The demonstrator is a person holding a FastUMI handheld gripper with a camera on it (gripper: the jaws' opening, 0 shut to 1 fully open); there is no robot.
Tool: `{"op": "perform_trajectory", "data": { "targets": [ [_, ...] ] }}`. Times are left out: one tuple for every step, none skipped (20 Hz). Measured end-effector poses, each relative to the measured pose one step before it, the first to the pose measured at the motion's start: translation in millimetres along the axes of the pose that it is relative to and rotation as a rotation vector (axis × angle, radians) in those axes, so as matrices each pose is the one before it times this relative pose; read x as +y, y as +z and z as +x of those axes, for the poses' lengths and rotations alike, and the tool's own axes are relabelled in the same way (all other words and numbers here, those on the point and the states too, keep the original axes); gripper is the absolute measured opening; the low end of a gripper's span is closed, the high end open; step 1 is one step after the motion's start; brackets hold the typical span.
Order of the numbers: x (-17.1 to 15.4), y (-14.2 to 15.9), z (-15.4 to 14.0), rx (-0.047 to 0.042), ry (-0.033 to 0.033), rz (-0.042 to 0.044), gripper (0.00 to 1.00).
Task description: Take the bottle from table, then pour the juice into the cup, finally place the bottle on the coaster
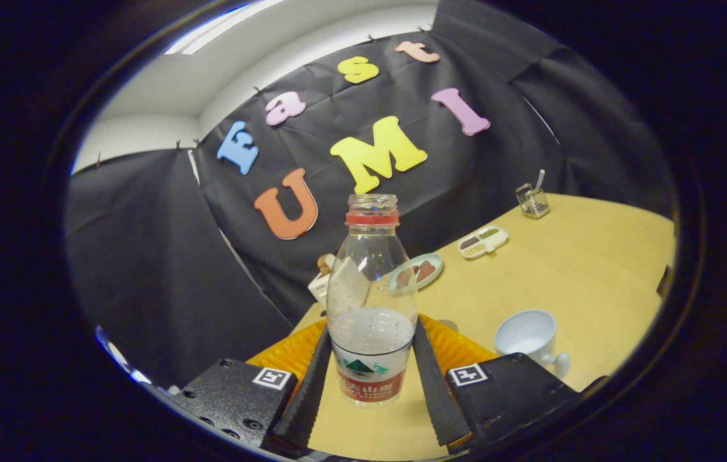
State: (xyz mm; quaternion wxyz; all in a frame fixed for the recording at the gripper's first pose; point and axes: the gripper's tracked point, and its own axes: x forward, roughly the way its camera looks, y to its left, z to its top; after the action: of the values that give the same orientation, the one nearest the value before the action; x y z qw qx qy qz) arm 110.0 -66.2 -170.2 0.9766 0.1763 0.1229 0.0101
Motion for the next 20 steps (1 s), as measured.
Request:
{"op": "perform_trajectory", "data": {
  "targets": [
    [5.42,7.94,-1.77,-0.02114,0.0092,-0.0175,0.75],
    [2.66,6.63,1.86,-0.01756,-0.00014,-0.02489,0.75],
    [-1.11,6.39,1.51,-0.00583,-0.01406,-0.0421,0.74],
    [-6.05,4.66,1.06,-0.0044,-0.02241,-0.049,0.75],
    [-2.74,7.27,2.44,-0.01327,-0.02281,-0.04757,0.75],
    [-2.85,6.72,3.29,-0.0134,-0.02726,-0.04472,0.75],
    [-3.22,5.97,6.04,-0.01581,-0.0285,-0.03358,0.75],
    [0.52,0.43,7.63,-0.0019,-0.02004,-0.03008,0.75],
    [2.24,2.18,8.32,-0.00093,-0.01474,-0.02945,0.75],
    [2.56,4.71,8.95,-0.01504,-0.00416,-0.00996,0.75],
    [4.93,3.05,9.18,-0.01249,0.00505,-0.00551,0.75],
    [3.04,0.82,8.07,-0.01798,0.00356,0.00397,0.75],
    [1.95,-1.97,8.49,0.00016,0.00003,-0.01047,0.75],
    [-3.21,-2.93,7.27,0.00049,-0.01407,-0.02253,0.75],
    [0.25,-2.62,8.55,-0.00891,-0.00592,-0.01073,0.75],
    [4.71,-7.22,11.73,0.01026,0.00168,-0.00035,0.75],
    [4.1,-7.41,9.56,0.00802,0.00742,0.00777,0.75],
    [5.04,-9.99,9.85,0.01452,0.00493,-0.00121,0.75],
    [1.25,-8.64,8.82,0.01843,0.00262,-0.01295,0.75],
    [-1.48,-7.66,7.13,0.01091,-0.00025,-0.00842,0.75]
  ]
}}
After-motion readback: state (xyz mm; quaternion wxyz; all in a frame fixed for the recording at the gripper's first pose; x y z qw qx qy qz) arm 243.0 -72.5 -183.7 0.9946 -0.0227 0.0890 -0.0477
